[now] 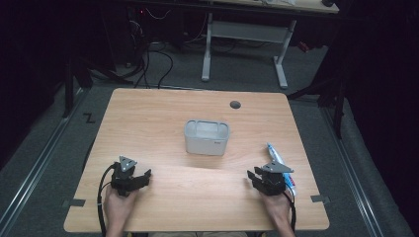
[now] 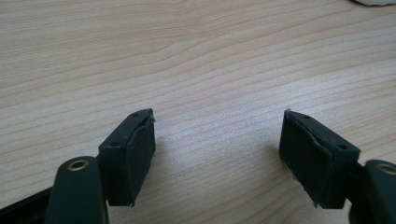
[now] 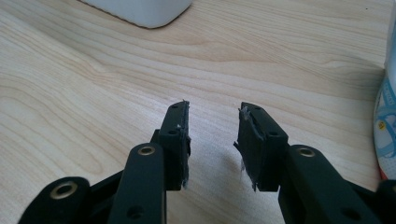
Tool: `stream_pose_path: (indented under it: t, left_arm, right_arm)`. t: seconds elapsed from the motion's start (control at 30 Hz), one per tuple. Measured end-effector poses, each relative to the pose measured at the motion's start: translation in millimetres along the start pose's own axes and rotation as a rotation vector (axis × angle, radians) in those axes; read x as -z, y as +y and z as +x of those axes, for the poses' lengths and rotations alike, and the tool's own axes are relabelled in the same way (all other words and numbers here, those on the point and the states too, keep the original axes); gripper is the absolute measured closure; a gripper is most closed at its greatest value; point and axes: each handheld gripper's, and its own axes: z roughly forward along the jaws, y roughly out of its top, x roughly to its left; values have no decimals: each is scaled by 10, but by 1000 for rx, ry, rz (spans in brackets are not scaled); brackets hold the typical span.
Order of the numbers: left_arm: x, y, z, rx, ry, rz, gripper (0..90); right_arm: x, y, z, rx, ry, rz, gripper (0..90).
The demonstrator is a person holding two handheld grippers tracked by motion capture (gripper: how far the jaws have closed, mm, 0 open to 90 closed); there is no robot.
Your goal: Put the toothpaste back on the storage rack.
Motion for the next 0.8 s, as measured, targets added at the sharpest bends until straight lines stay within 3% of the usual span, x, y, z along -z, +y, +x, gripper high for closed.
stream_pose_path:
  t: [0.27,0.4,0.5,0.8]
  left_arm:
    - [0,0,0,0,0,0,274]
    - [0,0,0,-1,0,0,273]
    - [0,0,0,-1,0,0,273]
    - [0,0,0,-1,0,0,272]
  right_arm:
    - [55,-36,-22,-3,3,-2,633]
    - [118,-55,-51,-30,24,-13,632]
    - [222,-45,-42,-11,10,-47,638]
    - [306,-68,-124,-34,6,-47,641]
